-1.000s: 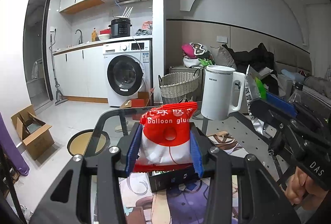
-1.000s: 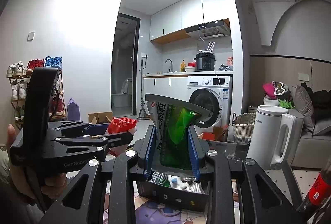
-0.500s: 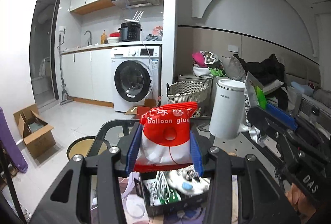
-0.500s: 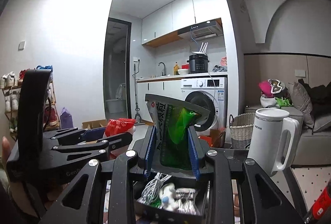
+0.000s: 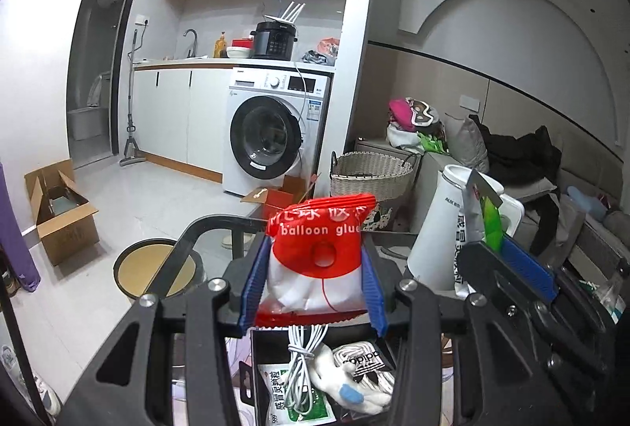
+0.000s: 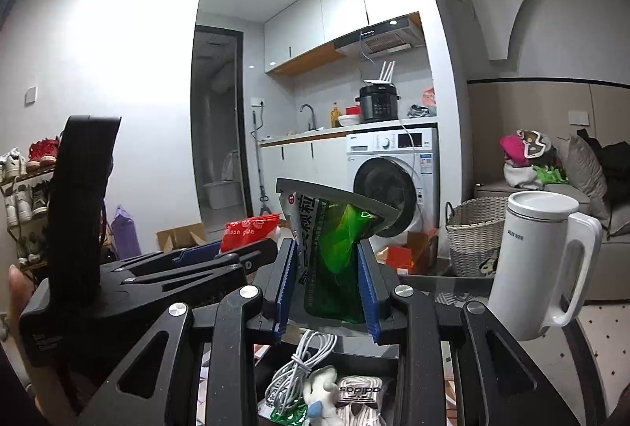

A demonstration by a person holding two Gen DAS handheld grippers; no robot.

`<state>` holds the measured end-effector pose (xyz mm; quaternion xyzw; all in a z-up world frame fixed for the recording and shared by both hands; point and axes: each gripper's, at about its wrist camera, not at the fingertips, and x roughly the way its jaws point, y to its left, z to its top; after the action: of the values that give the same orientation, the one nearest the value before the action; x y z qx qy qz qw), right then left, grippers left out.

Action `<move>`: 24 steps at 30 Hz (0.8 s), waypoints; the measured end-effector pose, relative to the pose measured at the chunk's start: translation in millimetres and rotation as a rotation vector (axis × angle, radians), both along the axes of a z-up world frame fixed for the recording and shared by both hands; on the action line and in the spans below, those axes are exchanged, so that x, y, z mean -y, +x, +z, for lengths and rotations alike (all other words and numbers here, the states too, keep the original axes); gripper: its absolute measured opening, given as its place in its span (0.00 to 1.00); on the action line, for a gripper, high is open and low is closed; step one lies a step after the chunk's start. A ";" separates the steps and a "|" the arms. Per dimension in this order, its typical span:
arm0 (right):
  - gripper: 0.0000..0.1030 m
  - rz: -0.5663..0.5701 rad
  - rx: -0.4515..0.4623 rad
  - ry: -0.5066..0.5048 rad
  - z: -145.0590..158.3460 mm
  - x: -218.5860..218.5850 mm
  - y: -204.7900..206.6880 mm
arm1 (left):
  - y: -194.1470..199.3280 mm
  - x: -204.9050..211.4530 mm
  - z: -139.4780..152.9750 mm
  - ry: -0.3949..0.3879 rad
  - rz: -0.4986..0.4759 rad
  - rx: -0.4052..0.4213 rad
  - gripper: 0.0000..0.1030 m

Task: Organize soft objects
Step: 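Lift the glue pack with the left gripper while the right lifts the medicine packet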

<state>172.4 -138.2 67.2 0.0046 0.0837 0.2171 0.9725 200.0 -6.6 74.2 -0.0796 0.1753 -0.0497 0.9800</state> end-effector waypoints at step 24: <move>0.28 -0.046 -0.242 -0.030 -18.9 6.3 48.0 | 49.7 6.0 -46.0 0.045 -0.001 -0.317 0.42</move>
<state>220.3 -144.5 48.3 0.0183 0.2037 0.1911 0.9600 249.7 -12.6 28.2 -0.0646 0.3291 -0.0330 0.9415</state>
